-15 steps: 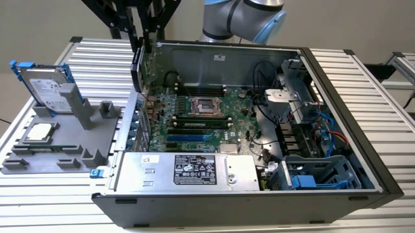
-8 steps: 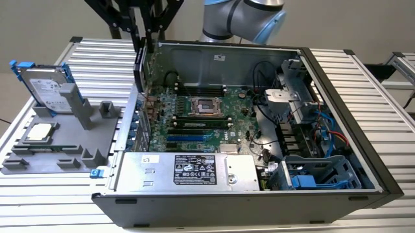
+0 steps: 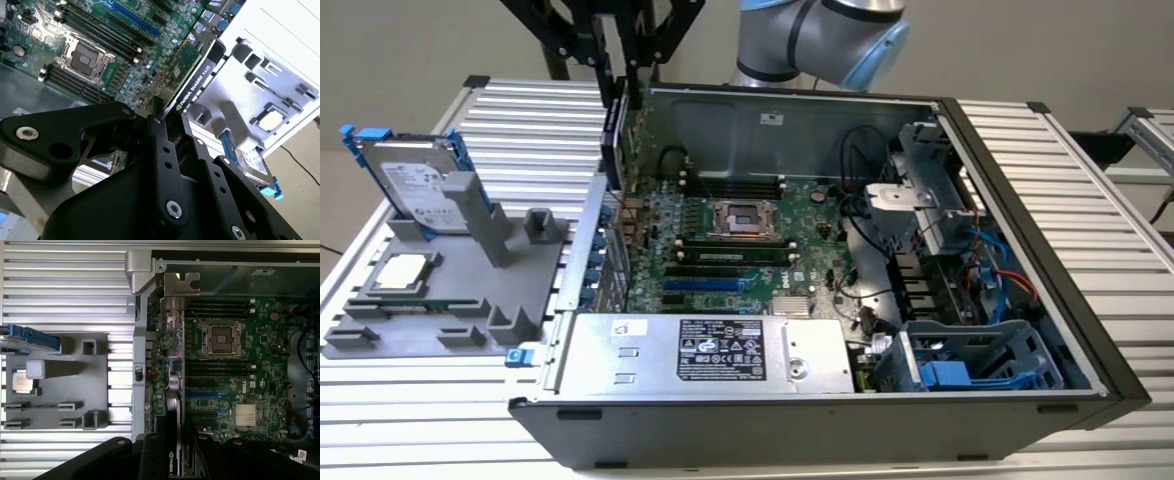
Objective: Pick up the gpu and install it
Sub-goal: 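Pick up the gpu and move the gpu toward the slot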
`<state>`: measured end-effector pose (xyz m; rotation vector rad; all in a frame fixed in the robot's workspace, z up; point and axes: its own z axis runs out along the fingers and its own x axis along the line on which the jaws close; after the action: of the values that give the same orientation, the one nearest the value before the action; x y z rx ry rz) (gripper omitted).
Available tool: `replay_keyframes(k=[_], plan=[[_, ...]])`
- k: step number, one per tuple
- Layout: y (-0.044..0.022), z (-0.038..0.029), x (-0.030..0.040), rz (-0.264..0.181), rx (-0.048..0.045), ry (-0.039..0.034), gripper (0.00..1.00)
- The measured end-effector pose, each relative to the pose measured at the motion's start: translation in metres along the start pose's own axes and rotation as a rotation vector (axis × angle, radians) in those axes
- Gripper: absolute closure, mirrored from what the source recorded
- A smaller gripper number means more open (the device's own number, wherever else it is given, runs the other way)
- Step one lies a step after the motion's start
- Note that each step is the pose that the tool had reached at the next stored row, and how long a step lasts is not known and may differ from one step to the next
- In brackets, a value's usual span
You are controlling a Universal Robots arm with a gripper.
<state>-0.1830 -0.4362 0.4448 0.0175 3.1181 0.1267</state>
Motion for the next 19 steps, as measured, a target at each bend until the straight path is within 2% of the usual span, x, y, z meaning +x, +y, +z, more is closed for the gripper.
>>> replay_keyframes(k=[19], plan=[[0.0005,0.0003,-0.0086,0.000,0.0000,0.0000,1.00]])
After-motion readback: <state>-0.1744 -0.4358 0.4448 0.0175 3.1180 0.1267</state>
